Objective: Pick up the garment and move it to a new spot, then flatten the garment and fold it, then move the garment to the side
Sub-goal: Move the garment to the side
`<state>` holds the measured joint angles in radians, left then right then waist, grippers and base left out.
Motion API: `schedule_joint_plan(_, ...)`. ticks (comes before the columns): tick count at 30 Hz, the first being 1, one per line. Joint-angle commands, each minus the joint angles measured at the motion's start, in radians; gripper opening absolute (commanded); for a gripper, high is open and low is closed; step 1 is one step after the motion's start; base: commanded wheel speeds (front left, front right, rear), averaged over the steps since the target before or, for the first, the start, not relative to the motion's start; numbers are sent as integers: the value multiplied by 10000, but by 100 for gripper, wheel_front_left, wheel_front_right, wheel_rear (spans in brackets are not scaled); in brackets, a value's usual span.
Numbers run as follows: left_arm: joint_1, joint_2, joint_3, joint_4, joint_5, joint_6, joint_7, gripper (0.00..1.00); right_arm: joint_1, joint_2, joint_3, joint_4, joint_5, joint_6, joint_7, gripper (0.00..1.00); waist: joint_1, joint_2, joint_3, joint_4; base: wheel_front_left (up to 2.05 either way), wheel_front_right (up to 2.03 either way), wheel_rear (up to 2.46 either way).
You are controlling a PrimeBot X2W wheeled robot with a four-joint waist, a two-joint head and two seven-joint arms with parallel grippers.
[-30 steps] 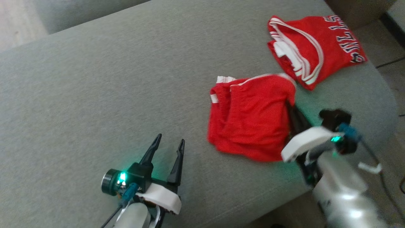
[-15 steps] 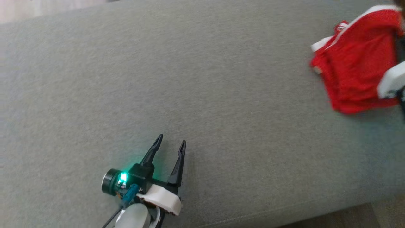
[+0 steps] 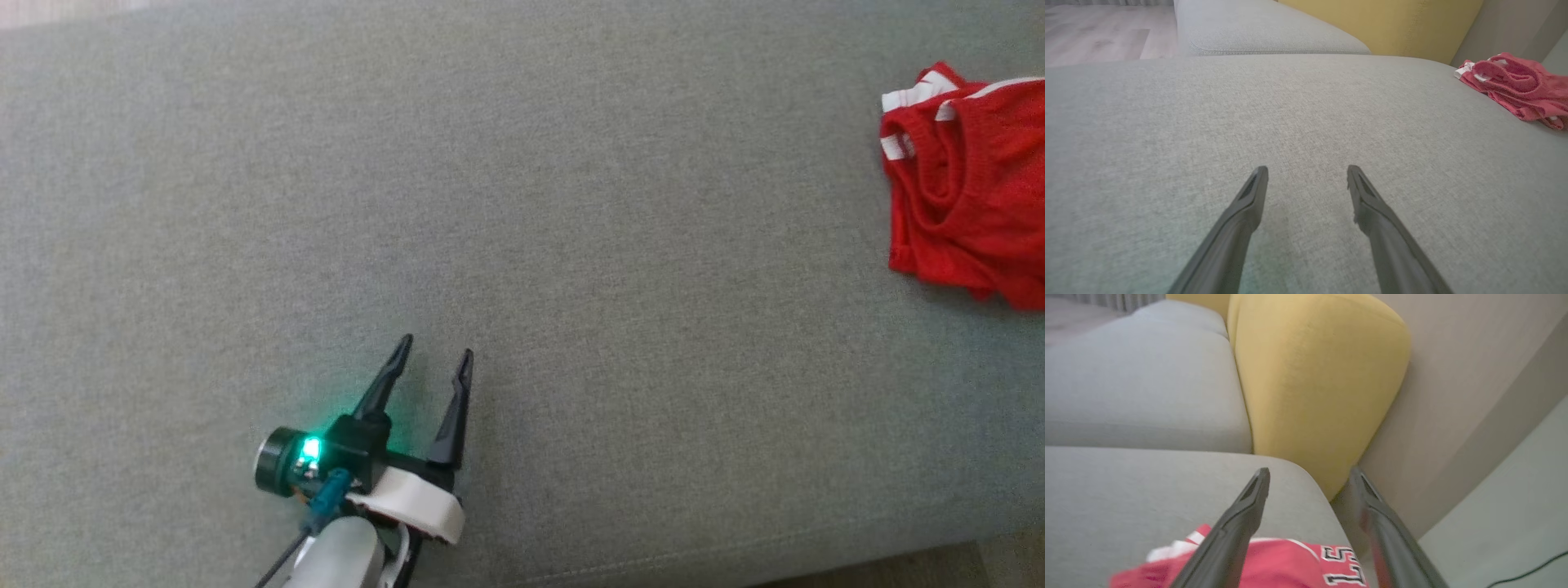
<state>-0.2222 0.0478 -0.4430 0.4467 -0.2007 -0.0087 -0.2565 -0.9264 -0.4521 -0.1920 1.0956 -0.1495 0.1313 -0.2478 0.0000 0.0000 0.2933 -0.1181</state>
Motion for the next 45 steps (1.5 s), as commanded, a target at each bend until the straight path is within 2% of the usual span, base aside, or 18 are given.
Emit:
schedule_joint_plan(1, -199, 24, 434, -321, 77, 82, -53, 100, 160, 463, 89, -720, -91, -6, -128, 100, 0, 0, -86, -34, 0, 0, 0)
schedule_joint_plan(4, -111, 24, 624, -363, 95, 163, -53, 100, 797, 1720, 124, -2076, 51, -6, -134, 100, 0, 0, -271, -7, 0, 0, 0)
schedule_joint_plan(7, -13, 24, 789, -449, 79, 274, -53, 100, 1688, 2680, 467, -3124, 449, -6, -136, 100, 0, 0, -492, 155, 0, 0, 0)
schedule_joint_plan(10, 108, 24, 940, -535, 49, 417, -53, 100, 2720, 3332, 877, -3948, 829, -6, -137, 100, 0, 0, -745, 458, 0, 0, 0)
schedule_joint_plan(13, 242, 24, 1129, -586, 48, 574, -53, 100, 3778, 3694, 1086, -4661, 1254, -6, -138, 100, 0, 0, -1005, 837, 0, 0, 0)
schedule_joint_plan(20, 721, 24, 1629, -650, 167, 853, -53, 100, 5605, 3996, 1142, -5283, 1640, -6, -138, 100, 0, 0, -1560, 1629, 0, 0, 0)
schedule_joint_plan(26, 1105, 24, 2403, -524, 173, 1101, -53, 100, 6272, 4014, 1584, -5384, 2227, -6, -138, 100, 0, 0, -1860, 1865, 0, 0, 0)
schedule_joint_plan(34, 1186, 24, 3247, -487, 401, 1137, -53, 100, 6451, 4016, 1793, -5392, 2560, -6, -139, 100, 0, 0, -2114, 1811, 0, 0, 0)
schedule_joint_plan(45, 1616, 24, 3704, -663, 458, 935, -53, 100, 6790, 4017, 2234, -5512, 3069, -6, -139, 100, 0, 0, -2729, 1424, 0, 0, 0)
